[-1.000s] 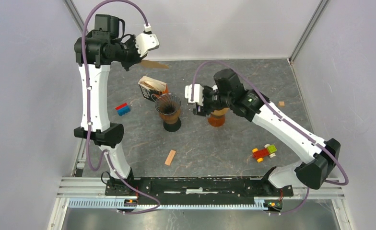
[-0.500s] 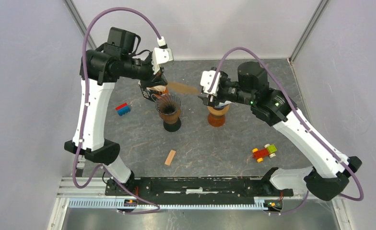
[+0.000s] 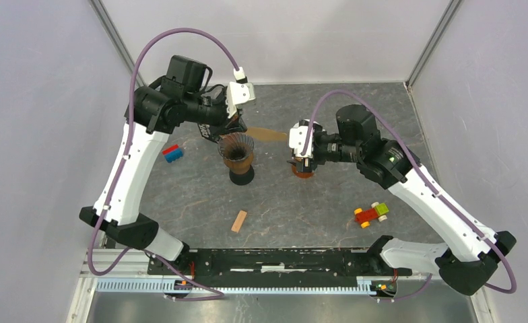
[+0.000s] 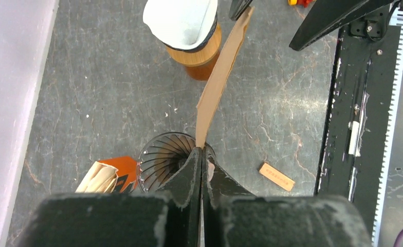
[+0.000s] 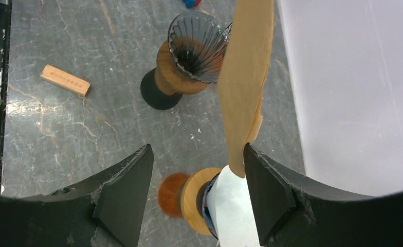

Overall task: Place the coffee filter in the dripper
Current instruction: Place the coffee filter in the coffee dripper.

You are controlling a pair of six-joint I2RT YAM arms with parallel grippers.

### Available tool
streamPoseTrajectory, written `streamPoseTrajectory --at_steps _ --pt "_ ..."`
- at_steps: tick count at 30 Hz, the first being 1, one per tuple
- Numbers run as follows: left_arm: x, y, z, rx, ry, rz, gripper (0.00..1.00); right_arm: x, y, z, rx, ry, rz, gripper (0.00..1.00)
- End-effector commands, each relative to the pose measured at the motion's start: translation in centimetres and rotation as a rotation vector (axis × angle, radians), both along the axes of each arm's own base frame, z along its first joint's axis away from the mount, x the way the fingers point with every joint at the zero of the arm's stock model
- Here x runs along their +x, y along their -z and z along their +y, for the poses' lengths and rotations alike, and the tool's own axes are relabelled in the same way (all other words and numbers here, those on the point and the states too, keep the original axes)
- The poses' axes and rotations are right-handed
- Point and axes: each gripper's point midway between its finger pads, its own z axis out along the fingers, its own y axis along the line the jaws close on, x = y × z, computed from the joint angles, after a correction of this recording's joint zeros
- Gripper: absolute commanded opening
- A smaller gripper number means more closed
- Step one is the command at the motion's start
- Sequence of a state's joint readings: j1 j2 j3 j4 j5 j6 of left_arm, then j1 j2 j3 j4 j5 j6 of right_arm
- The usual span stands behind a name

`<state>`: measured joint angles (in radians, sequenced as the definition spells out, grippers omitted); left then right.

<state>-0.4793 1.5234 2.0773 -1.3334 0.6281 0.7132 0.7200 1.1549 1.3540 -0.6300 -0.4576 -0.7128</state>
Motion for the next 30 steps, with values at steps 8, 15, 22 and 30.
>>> streamPoseTrajectory --at_steps 8,15,22,30 --pt "-0.7 -1.0 -0.9 -0.093 0.01 -0.06 0.02 1.4 0.7 -0.3 0.028 0.043 -0.002 0.7" --pt "-1.6 -0.7 -1.1 -0.122 0.023 -0.039 0.02 1.1 1.3 0.5 0.038 -0.002 0.031 0.47" --pt "-2.0 0.3 -1.3 -0.136 0.032 -0.02 0.02 0.7 1.2 0.8 0.052 -0.037 0.05 0.01" --pt "-2.3 0.5 -3.4 -0.245 0.081 0.072 0.51 0.8 3.3 -0.1 -0.006 -0.034 0.016 0.0"
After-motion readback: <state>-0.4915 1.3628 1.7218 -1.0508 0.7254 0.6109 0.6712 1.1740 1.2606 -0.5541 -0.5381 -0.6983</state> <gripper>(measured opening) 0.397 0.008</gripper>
